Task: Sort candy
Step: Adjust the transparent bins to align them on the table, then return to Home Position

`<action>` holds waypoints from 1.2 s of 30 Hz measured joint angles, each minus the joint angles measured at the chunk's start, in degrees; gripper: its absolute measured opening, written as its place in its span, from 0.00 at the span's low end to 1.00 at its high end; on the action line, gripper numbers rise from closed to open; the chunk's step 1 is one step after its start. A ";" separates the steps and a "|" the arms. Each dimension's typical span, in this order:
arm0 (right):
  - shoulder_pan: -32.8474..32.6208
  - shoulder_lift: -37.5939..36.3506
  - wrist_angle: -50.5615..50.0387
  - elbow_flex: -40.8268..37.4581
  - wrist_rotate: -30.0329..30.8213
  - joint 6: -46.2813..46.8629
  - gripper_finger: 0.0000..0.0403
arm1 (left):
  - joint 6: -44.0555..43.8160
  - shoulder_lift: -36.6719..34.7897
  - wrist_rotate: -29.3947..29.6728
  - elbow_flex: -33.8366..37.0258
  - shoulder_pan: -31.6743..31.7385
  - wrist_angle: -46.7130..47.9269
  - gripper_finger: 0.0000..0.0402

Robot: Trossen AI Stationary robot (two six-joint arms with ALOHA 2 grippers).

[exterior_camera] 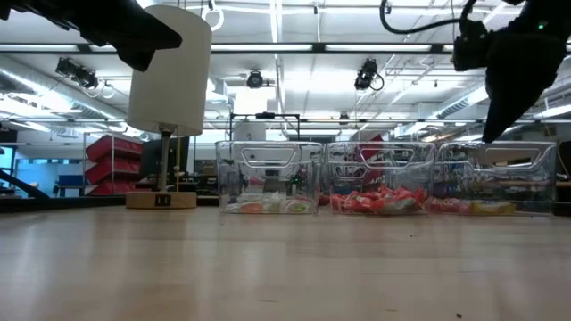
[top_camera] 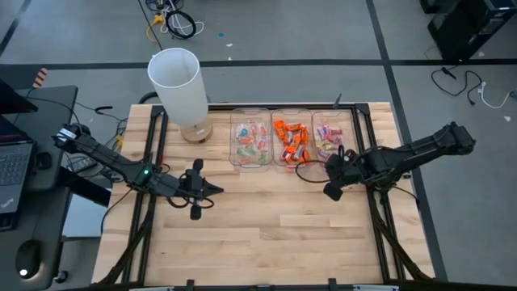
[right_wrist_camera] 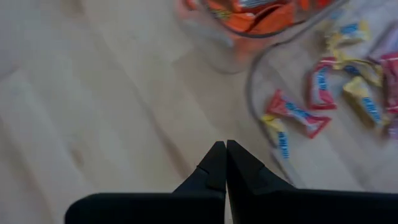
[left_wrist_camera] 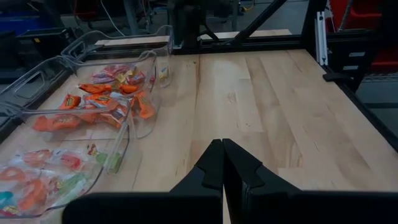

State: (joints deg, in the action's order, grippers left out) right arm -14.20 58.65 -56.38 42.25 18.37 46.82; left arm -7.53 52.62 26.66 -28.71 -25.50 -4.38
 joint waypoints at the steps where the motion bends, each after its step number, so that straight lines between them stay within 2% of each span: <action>1: 0.22 0.00 0.04 -0.39 0.78 0.24 0.00 | 0.02 0.00 0.04 0.00 0.00 0.00 0.00; 5: 1.21 0.00 0.17 -0.82 2.92 0.54 0.00 | 0.00 0.00 0.08 0.00 0.00 0.02 0.00; 13: 3.51 0.00 0.20 -0.82 3.20 -0.86 0.00 | 0.02 0.00 0.13 0.00 0.00 0.02 0.00; 25: 2.92 -0.02 3.76 -0.72 3.20 -2.86 0.00 | 0.02 0.00 0.15 0.00 0.00 0.04 0.00; 30: 1.18 -0.04 5.07 2.73 3.20 -4.47 0.00 | -0.05 0.00 0.15 0.00 0.00 0.02 0.00; 34: -1.52 -0.11 6.88 7.11 6.59 -9.09 0.00 | 0.55 -0.02 0.15 0.00 -0.16 -3.26 0.00; 36: -2.99 -0.43 12.78 8.17 8.80 -15.44 0.00 | 3.15 -0.61 -0.55 0.00 -0.48 -6.46 0.00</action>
State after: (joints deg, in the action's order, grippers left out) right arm -17.19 58.22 -43.59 50.43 27.16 31.38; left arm -4.38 52.01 26.10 -28.71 -25.98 -10.84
